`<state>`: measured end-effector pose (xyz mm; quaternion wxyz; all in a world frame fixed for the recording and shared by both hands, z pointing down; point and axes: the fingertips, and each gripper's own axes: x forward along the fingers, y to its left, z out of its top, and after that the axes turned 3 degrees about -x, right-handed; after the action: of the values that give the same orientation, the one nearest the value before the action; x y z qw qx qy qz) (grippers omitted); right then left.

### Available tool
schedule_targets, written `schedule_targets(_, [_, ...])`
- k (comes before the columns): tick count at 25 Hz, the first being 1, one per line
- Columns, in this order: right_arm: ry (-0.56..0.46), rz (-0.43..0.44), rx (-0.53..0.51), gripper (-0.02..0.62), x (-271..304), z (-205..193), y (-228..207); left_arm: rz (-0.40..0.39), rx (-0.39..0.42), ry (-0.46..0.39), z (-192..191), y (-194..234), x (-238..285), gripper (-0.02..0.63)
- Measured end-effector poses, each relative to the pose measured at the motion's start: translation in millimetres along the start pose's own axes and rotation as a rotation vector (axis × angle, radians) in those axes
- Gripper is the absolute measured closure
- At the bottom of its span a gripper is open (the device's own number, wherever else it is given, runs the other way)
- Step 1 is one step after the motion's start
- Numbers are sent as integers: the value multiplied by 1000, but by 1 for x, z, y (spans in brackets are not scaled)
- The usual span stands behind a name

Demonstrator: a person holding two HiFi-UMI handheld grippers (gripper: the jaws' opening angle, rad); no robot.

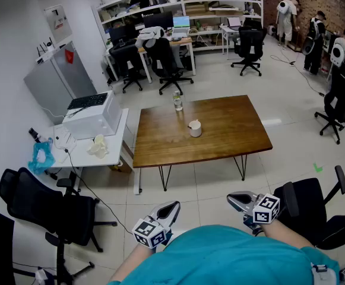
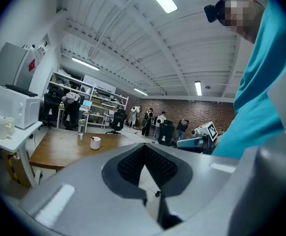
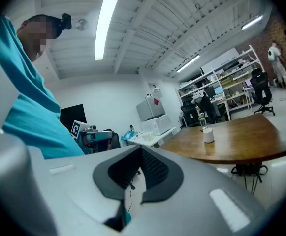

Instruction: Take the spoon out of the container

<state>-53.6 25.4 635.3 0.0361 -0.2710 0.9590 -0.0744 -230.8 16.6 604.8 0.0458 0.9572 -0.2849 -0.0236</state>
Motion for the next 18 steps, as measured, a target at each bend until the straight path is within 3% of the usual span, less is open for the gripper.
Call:
schedule_targets(13, [-9, -4, -35, 594, -111, 11, -64, -14, -18, 15, -13, -70, 113, 606])
schedule_targets(18, [-9, -15, 2, 594, -92, 0, -93, -30, -13, 42, -20, -42, 130, 606])
